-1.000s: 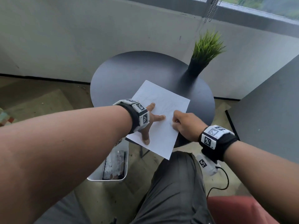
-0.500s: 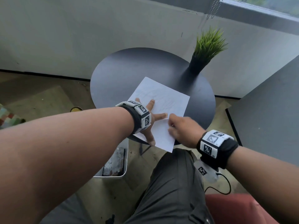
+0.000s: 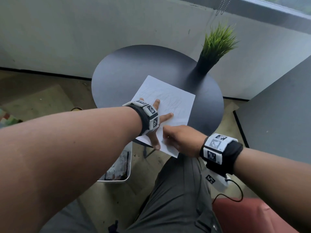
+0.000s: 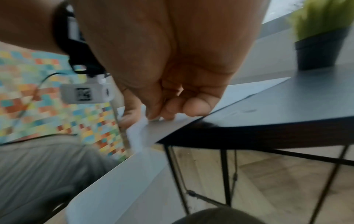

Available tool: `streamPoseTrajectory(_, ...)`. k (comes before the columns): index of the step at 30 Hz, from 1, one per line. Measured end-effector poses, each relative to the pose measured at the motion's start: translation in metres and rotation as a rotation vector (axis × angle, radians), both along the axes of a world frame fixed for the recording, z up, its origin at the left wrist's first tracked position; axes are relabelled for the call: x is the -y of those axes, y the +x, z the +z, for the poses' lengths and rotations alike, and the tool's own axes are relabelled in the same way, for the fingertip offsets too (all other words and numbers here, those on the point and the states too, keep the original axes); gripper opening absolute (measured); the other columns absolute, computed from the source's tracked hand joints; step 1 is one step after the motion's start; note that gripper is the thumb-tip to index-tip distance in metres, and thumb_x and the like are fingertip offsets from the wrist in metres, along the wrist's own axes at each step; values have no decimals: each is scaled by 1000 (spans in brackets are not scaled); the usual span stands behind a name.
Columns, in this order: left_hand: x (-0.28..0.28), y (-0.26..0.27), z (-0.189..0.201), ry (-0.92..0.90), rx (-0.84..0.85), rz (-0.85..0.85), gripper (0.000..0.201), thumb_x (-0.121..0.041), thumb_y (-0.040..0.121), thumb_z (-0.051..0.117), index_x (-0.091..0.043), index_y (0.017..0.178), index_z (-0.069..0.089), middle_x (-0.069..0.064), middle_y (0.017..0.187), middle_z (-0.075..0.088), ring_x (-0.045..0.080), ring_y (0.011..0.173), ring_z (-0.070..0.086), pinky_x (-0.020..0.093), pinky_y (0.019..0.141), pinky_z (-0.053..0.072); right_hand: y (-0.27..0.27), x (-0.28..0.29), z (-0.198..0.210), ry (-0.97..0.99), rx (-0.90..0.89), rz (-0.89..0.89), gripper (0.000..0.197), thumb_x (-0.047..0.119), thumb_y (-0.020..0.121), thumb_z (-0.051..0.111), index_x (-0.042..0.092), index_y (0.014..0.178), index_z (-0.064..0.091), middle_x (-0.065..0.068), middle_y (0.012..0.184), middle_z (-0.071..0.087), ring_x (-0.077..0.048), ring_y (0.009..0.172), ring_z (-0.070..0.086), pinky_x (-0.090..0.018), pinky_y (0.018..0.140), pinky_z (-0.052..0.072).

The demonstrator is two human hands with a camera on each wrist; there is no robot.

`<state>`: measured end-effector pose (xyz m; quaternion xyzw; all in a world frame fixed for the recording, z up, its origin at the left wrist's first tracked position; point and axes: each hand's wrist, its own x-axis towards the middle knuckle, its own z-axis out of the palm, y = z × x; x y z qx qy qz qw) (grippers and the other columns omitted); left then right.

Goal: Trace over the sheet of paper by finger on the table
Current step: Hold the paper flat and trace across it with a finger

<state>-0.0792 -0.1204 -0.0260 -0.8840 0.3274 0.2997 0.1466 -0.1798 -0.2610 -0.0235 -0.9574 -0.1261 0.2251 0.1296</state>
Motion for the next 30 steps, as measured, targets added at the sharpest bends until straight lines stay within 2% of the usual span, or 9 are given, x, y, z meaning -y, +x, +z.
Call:
streamPoseTrajectory(4,-2,-2,3,2,-12,3,141,-89,44,74,-66,138,-29,1,159,-41,66,142,-13,83,104,21,32,33,5,-49,102,-457,11,29,91,53,21,98,52,-9,97,64,-28,85,58,-35,73,47)
streamPoseTrajectory(5,-2,-1,3,1,-12,2,141,-89,43,74,-66,137,-29,0,159,-40,66,142,-12,83,104,21,34,34,4,-60,126,-498,11,29,91,52,21,98,51,-10,97,64,-29,85,58,-37,74,49)
streamPoseTrajectory(10,-6,2,0,-33,-60,20,142,-94,29,70,-73,127,-30,-5,158,-41,65,141,-18,85,100,23,10,-11,-3,11,40,-78,16,31,96,47,21,108,47,-9,102,62,-32,89,60,-41,79,51)
streamPoseTrajectory(13,-8,-1,1,-51,-60,37,143,-93,30,70,-71,134,-25,-5,160,-39,62,142,-22,83,103,22,19,7,-2,28,75,-236,17,31,94,50,29,110,49,-2,102,63,-27,89,60,-40,80,51)
streamPoseTrajectory(15,-13,-8,1,-66,-37,27,135,-88,49,72,-63,145,-19,-2,163,-32,58,145,-19,78,109,21,19,26,-3,52,91,-391,9,31,93,52,29,102,50,-1,95,63,-25,87,60,-41,80,52)
streamPoseTrajectory(20,-47,-3,9,-286,98,-15,90,-78,78,60,-52,154,20,-1,167,11,32,148,21,53,111,36,-2,45,-3,120,32,-362,4,30,93,54,30,90,51,5,79,64,-17,75,62,-35,74,54)
streamPoseTrajectory(23,-80,26,13,-305,130,116,101,-76,75,66,-49,156,13,-1,169,3,30,152,13,56,116,30,-8,60,6,81,-51,-325,6,31,94,55,31,89,51,6,75,66,-13,73,62,-28,70,51)
streamPoseTrajectory(26,-99,38,6,-222,89,165,115,-87,61,67,-57,152,2,-5,168,-10,32,154,-1,68,117,17,-5,64,21,-29,-138,-249,4,32,93,58,32,92,54,7,75,64,-8,68,58,-20,63,46)
streamPoseTrajectory(30,-92,45,5,-197,49,118,115,-85,61,69,-64,148,-3,-4,168,-14,33,154,-6,71,116,14,23,49,37,20,-50,-278,7,34,91,62,31,94,57,6,75,67,-10,68,65,-25,67,54)
